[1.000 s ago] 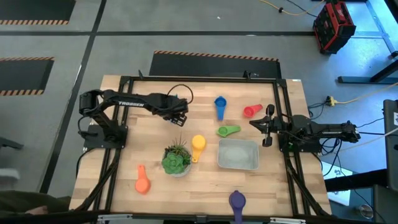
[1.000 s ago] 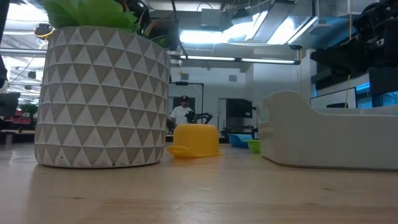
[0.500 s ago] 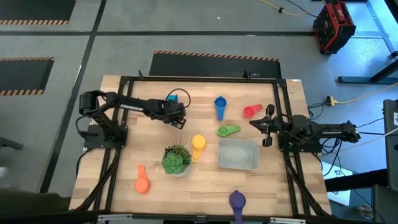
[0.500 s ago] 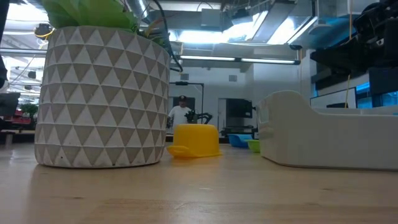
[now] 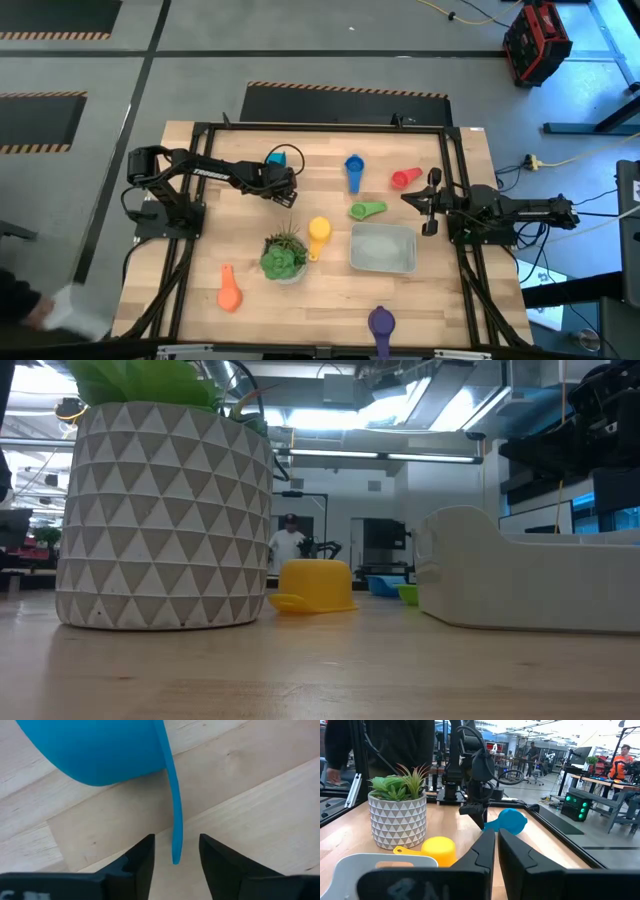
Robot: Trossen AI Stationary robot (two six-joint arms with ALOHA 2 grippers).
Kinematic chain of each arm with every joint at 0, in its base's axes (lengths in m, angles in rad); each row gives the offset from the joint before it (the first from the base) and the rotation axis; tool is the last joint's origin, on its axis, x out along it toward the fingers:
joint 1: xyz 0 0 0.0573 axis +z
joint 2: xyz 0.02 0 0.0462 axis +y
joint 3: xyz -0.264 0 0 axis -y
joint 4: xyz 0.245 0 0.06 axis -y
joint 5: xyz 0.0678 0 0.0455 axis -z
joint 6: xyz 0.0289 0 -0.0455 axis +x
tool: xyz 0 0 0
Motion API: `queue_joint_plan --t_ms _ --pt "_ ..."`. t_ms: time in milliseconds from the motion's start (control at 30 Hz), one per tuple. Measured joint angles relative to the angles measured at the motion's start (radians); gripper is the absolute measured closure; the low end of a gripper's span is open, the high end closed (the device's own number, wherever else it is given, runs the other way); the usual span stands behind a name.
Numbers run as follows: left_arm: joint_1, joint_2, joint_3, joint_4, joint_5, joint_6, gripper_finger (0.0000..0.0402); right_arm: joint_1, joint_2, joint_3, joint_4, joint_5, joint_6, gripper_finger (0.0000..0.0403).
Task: Nest measuring cups in basket
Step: Put the light blue measuring cup into the grey bin
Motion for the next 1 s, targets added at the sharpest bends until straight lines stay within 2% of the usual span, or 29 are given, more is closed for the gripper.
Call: queue_joint_plan --t_ms 500,667,1000 --pt "0.000 0.000 0.000 0.002 -0.015 0.001 0.0393 0.000 0.000 0.000 0.000 0.000 0.000 0.0375" --pt "0.000 0.000 0.000 0.017 -0.016 0.004 0.0390 0.000 0.000 0.000 0.000 0.000 0.000 0.0375" --pt "0.000 0.000 0.000 0.134 -0.015 0.134 0.0398 0.000 0.000 0.000 0.000 0.000 0.000 0.0375"
